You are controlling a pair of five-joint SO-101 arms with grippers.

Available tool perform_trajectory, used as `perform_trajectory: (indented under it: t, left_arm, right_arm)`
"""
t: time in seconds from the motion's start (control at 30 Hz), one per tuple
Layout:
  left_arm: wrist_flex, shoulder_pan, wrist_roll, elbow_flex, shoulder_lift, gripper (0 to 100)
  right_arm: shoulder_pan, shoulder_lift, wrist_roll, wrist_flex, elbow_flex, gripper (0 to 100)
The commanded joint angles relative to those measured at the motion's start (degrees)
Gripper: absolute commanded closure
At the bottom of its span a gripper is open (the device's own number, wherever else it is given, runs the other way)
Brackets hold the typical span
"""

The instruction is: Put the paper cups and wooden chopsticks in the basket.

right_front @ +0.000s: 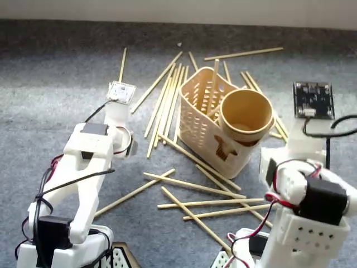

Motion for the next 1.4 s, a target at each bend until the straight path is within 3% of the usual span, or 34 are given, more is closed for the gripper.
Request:
perform_trajectory:
  t: [0.0, 0.17, 0.33, 0.6, 0.8, 1.03, 1.17, 1.37]
  left_arm:
    - [5.63, 3.03, -0.44, -6.46, -1.80, 80]
    - [20.40, 4.79, -1.05, -25.80, -1.36, 80]
    - [30.95, 5.05, -2.29, -46.81, -1.27, 80]
    - [32.88, 5.05, -2.20, -57.45, 8.13, 79]
    - [37.98, 5.23, -2.02, -74.86, 22.46, 66]
    - [47.74, 9.45, -2.11, -106.15, 38.64, 68]
    - [48.26, 10.59, -1.05, -114.24, 46.20, 72]
    - [48.97, 12.53, -0.35, -117.32, 43.38, 73]
  right_arm:
    - [1.54, -12.88, 3.60, -5.49, 14.37, 88.6]
    - [1.54, -23.08, 3.78, -8.48, 29.93, 88.6]
    - [1.54, -23.69, 3.87, -8.75, 31.08, 88.6]
    - [1.54, -23.87, 3.78, -8.66, 31.34, 88.6]
    - [1.54, -24.04, 3.78, -8.66, 31.52, 88.6]
    - [1.54, -24.04, 3.78, -8.75, 31.52, 88.6]
    - [1.54, -24.04, 3.78, -8.75, 31.52, 88.6]
    - [1.54, -24.04, 3.78, -8.92, 31.52, 88.6]
